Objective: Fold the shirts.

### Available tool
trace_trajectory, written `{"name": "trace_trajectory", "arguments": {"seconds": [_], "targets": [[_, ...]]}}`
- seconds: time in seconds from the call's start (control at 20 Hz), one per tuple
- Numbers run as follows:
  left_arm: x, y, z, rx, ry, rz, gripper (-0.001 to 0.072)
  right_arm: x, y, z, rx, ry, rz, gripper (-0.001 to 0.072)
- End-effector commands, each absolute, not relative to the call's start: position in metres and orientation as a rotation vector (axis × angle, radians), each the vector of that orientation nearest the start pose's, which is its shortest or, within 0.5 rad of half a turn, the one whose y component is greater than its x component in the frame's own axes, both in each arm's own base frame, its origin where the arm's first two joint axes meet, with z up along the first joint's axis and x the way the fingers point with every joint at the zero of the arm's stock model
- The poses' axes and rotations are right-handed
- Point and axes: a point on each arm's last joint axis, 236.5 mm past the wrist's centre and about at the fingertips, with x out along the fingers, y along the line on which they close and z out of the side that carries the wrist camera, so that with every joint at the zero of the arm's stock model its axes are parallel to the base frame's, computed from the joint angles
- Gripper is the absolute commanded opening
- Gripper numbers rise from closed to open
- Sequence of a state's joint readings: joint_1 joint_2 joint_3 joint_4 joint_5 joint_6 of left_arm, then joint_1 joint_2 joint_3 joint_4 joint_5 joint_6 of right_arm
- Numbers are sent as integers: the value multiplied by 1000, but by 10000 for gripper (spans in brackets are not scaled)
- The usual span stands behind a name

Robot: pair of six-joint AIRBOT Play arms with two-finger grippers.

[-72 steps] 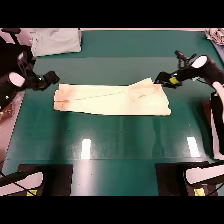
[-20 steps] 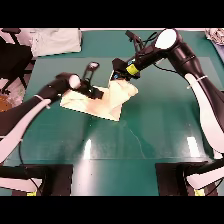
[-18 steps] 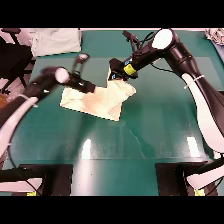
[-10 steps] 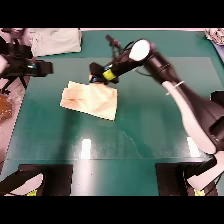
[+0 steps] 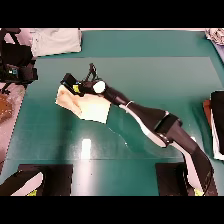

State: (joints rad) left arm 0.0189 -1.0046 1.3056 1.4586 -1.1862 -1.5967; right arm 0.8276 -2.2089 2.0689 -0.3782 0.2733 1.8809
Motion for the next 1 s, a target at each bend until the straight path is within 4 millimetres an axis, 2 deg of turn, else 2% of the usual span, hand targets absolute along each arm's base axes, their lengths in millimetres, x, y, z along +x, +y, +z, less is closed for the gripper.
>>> {"name": "trace_trajectory", "arguments": {"seconds": [0.0, 0.1, 0.2, 0.25, 0.4, 0.45, 0.5, 0.55, 0.6, 0.7, 0.85, 0.95], "targets": [[371, -16, 166, -117, 917, -47, 26, 496, 561, 32, 1336, 822, 543, 337], [369, -16, 164, -105, 931, -49, 25, 500, 538, 57, 1067, 791, 676, 336], [364, -15, 160, -78, 956, -61, 26, 498, 498, 78, 807, 844, 779, 335], [363, -15, 158, -69, 965, -63, 26, 495, 469, 79, 710, 921, 779, 335], [364, -15, 158, -55, 963, -71, 26, 472, 361, 56, 426, 1199, 624, 341], [364, -15, 159, -56, 960, -72, 26, 467, 331, 50, 343, 1241, 570, 384], [364, -15, 159, -56, 961, -73, 26, 463, 306, 48, 306, 1261, 525, 504], [363, -15, 158, -56, 966, -73, 26, 458, 292, 50, 319, 1266, 514, 555], [362, -16, 157, -57, 970, -73, 26, 452, 283, 51, 353, 1268, 508, 575], [361, -16, 157, -59, 975, -76, 26, 434, 278, 46, 422, 1260, 519, 575], [358, -17, 155, -59, 990, -77, 26, 405, 275, 9, 523, 1259, 476, 575], [358, -17, 155, -59, 990, -77, 26, 389, 279, -17, 630, 1243, 444, 575]]}}
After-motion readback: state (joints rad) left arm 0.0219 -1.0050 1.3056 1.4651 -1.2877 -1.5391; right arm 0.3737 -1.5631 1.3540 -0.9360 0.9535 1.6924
